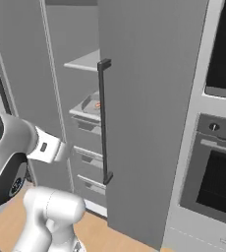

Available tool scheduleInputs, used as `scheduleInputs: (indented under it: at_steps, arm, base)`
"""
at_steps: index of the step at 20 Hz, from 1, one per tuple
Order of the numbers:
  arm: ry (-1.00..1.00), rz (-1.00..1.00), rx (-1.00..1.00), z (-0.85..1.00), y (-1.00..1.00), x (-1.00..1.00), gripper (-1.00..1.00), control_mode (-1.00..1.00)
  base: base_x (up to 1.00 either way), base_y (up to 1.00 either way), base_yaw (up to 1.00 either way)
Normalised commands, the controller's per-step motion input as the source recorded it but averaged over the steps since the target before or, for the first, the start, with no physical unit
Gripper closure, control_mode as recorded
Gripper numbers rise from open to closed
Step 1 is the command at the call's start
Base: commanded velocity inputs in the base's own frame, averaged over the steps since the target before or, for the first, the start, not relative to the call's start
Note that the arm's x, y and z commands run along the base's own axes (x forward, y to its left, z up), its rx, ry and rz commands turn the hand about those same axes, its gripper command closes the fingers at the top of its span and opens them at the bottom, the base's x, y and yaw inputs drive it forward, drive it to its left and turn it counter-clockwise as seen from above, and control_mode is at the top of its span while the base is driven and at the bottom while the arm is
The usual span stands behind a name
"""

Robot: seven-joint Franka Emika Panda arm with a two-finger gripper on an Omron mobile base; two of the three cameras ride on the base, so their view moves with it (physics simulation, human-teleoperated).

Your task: Take the meat container that has the shrimp and place it on the second highest rack of the freezer. Then take the vegetable container that has the lime and eggplant and place it on the highest rack of the freezer.

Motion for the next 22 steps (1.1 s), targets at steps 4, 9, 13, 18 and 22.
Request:
scheduleInputs:
  at_steps: [4, 9, 13, 18, 22]
  arm:
    - [0.0, 0.0, 0.0, 0.0, 0.0, 0.0, -1.0, 1.0]
    - [0.0, 0.0, 0.0, 0.0, 0.0, 0.0, -1.0, 1.0]
    - [0.0, 0.0, 0.0, 0.0, 0.0, 0.0, -1.0, 1.0]
    - [0.0, 0.0, 0.0, 0.0, 0.0, 0.0, -1.0, 1.0]
    - [0.0, 0.0, 0.0, 0.0, 0.0, 0.0, -1.0, 1.0]
  base:
    - [-0.36, -0.7, -0.36]
    - [-0.06, -0.68, -0.37]
    - [-0.03, -0.77, -0.34]
    - [0.07, -0.92, -0.32]
    - [0.26, -0.95, -0.3]
